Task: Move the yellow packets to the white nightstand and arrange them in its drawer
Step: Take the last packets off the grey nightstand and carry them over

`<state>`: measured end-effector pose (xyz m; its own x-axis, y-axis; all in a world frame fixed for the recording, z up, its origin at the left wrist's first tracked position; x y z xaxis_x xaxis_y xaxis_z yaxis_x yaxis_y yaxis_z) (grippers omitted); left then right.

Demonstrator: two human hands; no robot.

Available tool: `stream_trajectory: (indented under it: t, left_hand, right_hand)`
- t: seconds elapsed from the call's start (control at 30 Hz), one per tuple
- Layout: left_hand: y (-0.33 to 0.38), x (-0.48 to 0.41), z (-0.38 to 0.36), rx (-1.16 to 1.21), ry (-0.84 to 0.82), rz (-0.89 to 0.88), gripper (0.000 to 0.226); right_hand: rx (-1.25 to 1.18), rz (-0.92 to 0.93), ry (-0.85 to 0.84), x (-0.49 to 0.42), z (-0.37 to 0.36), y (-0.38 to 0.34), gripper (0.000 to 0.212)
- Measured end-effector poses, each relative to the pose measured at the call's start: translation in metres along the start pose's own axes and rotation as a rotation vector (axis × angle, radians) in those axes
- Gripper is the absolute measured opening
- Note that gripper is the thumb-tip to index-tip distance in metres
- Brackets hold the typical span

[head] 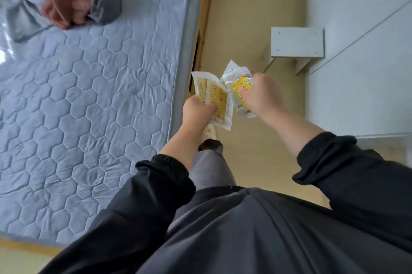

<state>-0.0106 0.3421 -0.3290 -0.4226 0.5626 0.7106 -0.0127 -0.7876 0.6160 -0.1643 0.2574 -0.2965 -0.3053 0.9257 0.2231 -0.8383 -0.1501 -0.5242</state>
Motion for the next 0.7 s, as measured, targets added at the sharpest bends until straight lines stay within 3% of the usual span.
stream_trajectory:
  t: [0.33, 0.7]
  left_hand:
    - [0.251, -0.161, 0.033, -0.141, -0.025, -0.125, 0.018]
    - [0.489, -0.329, -0.046, -0.166, -0.073, -0.200, 0.021]
  right_hand:
    - [-0.015, -0.056, 0.163, -0.247, 0.088, -0.043, 0.015]
    - [-0.008, -0.136, 0.269, -0.513, 0.183, 0.015, 0.016]
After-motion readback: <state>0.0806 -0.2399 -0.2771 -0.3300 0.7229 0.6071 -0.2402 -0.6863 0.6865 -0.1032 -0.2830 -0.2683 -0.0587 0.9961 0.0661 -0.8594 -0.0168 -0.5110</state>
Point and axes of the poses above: each hand's wrist, its own x-axis away from the middle knuckle, its own z-axis out of the back of the hand, y = z × x, the point moved 5 cm from there along -x, towards the middle knuckle, and after that the axes turned 7 degrees about z, right-handed, at the moved point
